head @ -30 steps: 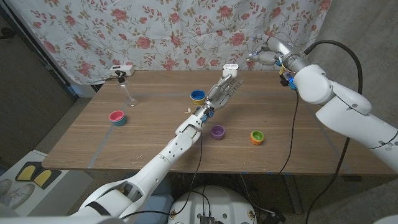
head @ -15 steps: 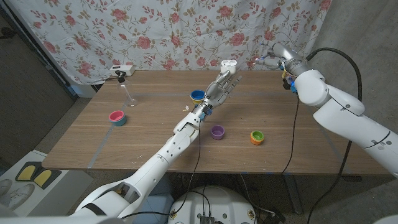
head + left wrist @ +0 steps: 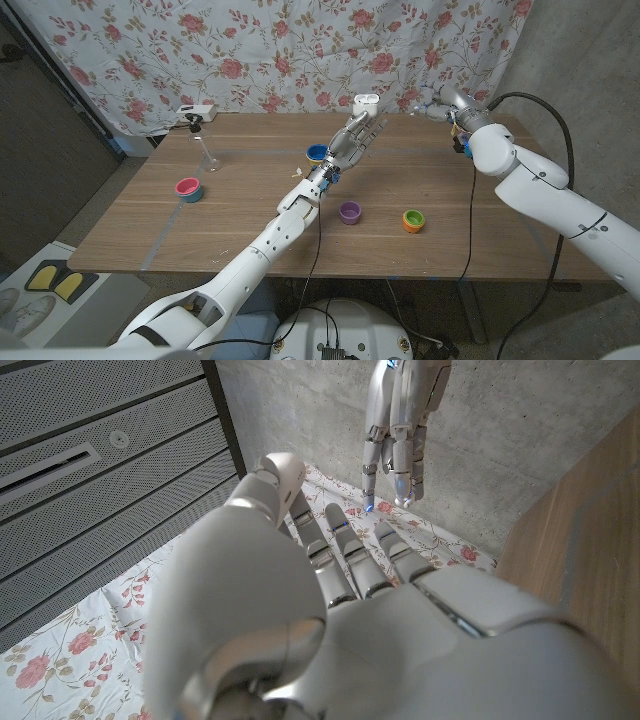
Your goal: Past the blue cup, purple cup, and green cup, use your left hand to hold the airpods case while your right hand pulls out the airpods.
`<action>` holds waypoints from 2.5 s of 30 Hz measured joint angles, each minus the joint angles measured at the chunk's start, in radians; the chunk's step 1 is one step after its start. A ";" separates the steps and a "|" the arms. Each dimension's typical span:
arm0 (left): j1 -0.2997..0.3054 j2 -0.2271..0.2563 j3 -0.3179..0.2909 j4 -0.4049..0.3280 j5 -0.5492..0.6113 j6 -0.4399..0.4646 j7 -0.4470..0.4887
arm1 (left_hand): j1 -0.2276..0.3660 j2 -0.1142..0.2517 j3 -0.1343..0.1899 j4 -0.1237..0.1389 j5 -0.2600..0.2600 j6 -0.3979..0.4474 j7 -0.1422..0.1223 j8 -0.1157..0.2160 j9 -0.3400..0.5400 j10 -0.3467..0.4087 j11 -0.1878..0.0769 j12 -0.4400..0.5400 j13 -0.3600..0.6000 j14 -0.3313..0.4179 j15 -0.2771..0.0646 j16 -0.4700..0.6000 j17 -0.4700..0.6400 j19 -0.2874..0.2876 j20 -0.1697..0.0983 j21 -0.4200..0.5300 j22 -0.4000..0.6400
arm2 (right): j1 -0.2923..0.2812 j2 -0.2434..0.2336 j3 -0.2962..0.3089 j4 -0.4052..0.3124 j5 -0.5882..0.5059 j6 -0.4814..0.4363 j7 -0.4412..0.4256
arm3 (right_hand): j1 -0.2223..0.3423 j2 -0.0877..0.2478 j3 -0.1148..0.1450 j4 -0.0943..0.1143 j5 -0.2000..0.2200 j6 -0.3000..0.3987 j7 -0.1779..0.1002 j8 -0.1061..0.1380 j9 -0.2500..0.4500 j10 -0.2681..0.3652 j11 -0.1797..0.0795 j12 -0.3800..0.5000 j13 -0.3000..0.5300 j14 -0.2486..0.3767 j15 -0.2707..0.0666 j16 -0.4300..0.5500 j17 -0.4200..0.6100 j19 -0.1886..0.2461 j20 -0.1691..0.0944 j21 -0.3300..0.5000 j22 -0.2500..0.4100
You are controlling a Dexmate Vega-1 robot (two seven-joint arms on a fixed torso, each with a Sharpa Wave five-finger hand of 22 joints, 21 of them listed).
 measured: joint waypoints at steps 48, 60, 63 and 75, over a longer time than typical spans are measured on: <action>0.037 0.016 -0.010 -0.039 0.001 -0.030 0.052 | 0.004 0.002 0.000 0.000 -0.001 0.000 0.000 0.011 -0.010 0.000 0.000 0.000 0.000 0.000 0.000 -0.008 0.005 0.000 0.000 0.000 0.000 | 0.077 0.123 -0.150 0.315 -0.096 0.075 0.026 | -0.001 -0.001 -0.003 0.003 -0.015 0.020 -0.009 -0.008 0.000 0.002 0.002 0.011 -0.015 -0.011 0.000 -0.013 -0.004 0.005 -0.005 0.000 0.000; 0.039 0.020 -0.009 -0.043 0.000 -0.036 0.051 | 0.004 0.002 0.000 0.000 -0.001 0.000 0.000 0.011 -0.016 0.000 0.000 0.000 0.000 0.000 0.000 -0.008 0.004 0.000 0.000 0.000 0.000 | 0.089 0.134 -0.180 0.348 -0.126 0.073 0.041 | -0.001 -0.001 -0.012 0.002 -0.023 0.031 -0.016 -0.008 0.000 0.002 0.002 0.011 -0.021 -0.012 -0.002 -0.017 -0.004 0.002 -0.002 -0.005 -0.002; 0.039 0.021 -0.008 -0.044 0.000 -0.036 0.050 | 0.004 0.002 0.000 0.000 -0.001 0.000 0.000 0.011 -0.017 0.000 0.000 0.000 0.000 0.000 0.000 -0.008 0.009 0.000 0.000 0.000 0.000 | 0.091 0.136 -0.187 0.354 -0.134 0.073 0.046 | -0.001 -0.001 -0.012 0.002 -0.023 0.033 -0.014 -0.008 0.000 0.004 0.003 0.018 -0.024 -0.012 -0.002 -0.017 -0.004 0.002 -0.002 -0.005 -0.002; 0.039 0.022 -0.005 -0.045 0.001 -0.037 0.046 | 0.001 -0.001 -0.003 0.003 -0.002 0.000 0.000 0.011 -0.022 0.000 0.000 0.000 0.000 0.000 0.000 -0.008 0.009 0.000 0.000 0.000 0.000 | 0.093 0.141 -0.210 0.371 -0.158 0.073 0.061 | -0.001 -0.001 -0.012 0.002 -0.023 0.043 -0.018 -0.008 0.000 0.009 0.009 0.021 -0.034 -0.012 -0.002 -0.017 -0.009 -0.004 0.004 -0.004 -0.002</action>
